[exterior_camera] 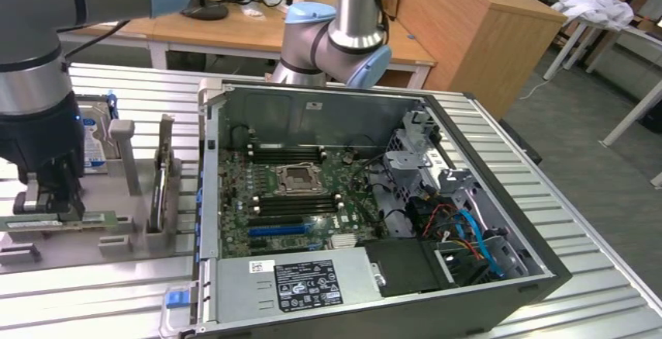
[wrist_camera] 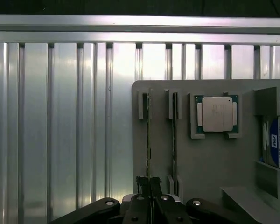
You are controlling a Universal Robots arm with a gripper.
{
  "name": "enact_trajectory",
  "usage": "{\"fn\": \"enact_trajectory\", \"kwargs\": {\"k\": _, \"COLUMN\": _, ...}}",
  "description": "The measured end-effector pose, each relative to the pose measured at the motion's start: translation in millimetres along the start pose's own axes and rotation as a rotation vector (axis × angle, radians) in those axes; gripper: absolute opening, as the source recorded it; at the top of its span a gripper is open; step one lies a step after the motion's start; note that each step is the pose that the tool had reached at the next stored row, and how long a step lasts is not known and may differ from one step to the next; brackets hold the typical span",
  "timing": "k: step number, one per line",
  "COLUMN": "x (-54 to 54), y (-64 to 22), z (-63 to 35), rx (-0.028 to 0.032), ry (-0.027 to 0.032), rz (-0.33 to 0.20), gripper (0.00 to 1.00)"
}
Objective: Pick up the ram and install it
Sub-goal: 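Pick up the ram and move it above insertion slot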
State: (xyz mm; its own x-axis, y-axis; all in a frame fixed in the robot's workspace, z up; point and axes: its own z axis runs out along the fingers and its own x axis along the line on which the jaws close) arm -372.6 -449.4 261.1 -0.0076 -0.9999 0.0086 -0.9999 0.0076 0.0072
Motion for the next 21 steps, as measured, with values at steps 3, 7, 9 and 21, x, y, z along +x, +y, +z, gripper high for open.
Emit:
{"fn": "enact_trajectory", "kwargs": {"k": 3, "x": 0.1, "y": 0.0, "z": -5.2, "rx": -0.0001, "ry": 0.0001, "rz": 0.000, "gripper": 0.12}}
{"fn": "enact_trajectory", "kwargs": {"k": 7, "x": 0.1, "y": 0.1, "z": -12.6, "rx": 0.0000, "ry": 0.0001, "rz": 0.000, "gripper": 0.12}}
{"fn": "enact_trajectory", "kwargs": {"k": 9, "x": 0.2, "y": 0.1, "z": -17.0, "rx": 0.0000, "ry": 0.0001, "rz": 0.000, "gripper": 0.12}}
{"fn": "enact_trajectory", "kwargs": {"k": 21, "x": 0.4, "y": 0.3, "z": -43.3, "rx": 0.0000, "ry": 0.0001, "rz": 0.000, "gripper": 0.12}}
